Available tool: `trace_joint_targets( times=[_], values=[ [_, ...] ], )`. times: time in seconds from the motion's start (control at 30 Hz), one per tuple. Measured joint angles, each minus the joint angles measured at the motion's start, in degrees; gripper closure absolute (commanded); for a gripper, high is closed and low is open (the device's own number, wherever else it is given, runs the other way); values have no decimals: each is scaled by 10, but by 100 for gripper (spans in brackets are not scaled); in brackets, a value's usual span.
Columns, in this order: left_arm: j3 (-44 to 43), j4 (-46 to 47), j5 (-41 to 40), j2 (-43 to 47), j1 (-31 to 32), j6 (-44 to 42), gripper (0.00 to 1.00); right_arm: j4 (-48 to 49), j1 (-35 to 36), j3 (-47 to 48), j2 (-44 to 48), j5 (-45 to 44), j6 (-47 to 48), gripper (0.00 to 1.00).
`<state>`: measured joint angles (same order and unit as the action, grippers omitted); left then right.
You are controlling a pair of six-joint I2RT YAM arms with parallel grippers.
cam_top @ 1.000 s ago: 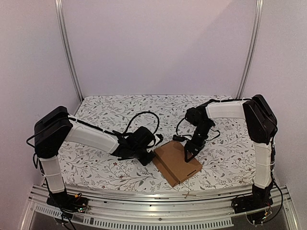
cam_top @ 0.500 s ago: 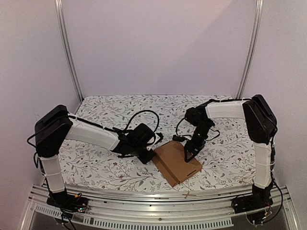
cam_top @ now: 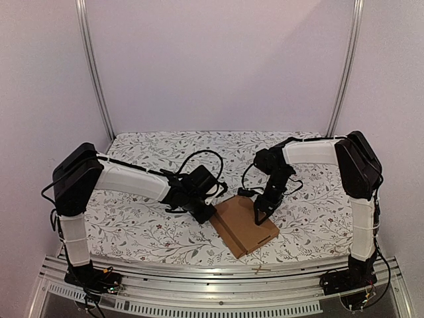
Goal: Fold the paper box
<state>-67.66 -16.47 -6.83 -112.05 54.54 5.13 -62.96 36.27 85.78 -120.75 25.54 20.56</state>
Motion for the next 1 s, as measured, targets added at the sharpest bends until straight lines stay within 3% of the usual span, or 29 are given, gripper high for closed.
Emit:
trace_joint_targets(
  times=[0.33,0.4,0.53,0.77,1.0],
  values=[
    [-10,-10,4,-6,-4,0,100,-2,2,0,0,-5,-2,41],
    [5,11,3,0,-5,0,100,-3,2,0,0,-8,-2,41],
    [50,70,3,17,-5,-2,89,-3,3,0,0,-9,0,41],
    [97,149,1,28,-5,-8,92,-1,13,1,0,-3,7,40],
    [118,184,0,36,-8,-11,77,-2,16,1,3,-7,15,38]
  ],
)
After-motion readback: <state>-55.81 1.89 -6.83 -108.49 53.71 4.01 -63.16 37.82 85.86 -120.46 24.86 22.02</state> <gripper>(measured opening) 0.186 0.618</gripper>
